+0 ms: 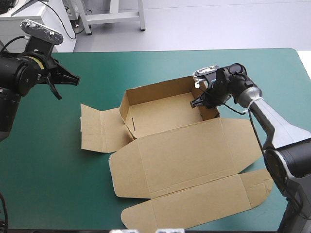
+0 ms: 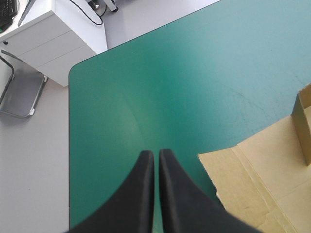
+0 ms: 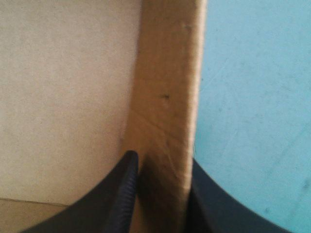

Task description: Fold the box

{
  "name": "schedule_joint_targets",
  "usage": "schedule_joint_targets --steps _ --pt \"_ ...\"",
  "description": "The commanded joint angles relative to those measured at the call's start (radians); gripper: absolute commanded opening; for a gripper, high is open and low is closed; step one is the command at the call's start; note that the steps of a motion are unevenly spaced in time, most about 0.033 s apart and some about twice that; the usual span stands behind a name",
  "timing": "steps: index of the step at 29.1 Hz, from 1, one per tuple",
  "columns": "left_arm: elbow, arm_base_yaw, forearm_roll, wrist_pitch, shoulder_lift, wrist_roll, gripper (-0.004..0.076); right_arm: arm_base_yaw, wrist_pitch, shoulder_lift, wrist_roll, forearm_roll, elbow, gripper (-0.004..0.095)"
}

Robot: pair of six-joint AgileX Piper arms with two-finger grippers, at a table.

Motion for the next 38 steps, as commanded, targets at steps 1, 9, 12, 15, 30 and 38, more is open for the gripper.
schedule_joint_targets --steps 1,9,12,15,30,38 --pt "-0.032 -0.001 0.012 -0.037 -0.03 -0.009 0.0015 -0.006 -0.013 -0.046 -0.04 0.002 -0.071 0.0525" --pt "-0.032 -0.001 0.022 -0.007 -0.03 -0.037 0.0015 -0.006 0.146 -0.046 -0.063 -0.009 -0.282 0.0659" --pt "-0.032 -0.001 0.027 0.017 -0.03 -0.058 0.0015 -0.006 0.201 -0.046 -0.065 -0.009 -0.341 0.0659" --pt "-0.032 -0.001 0.027 0.029 -0.03 -0.062 0.0011 -0.006 0.229 -0.046 -0.078 -0.009 -0.361 0.0659" --pt "0.144 -0.001 0.04 0.082 -0.092 -0.125 0.0007 -0.06 0.239 0.076 -0.101 0.067 -0.361 0.0649" --pt "0.338 -0.001 0.057 0.016 -0.147 -0.171 0.0007 -0.085 0.239 0.164 -0.146 0.135 -0.361 0.0489"
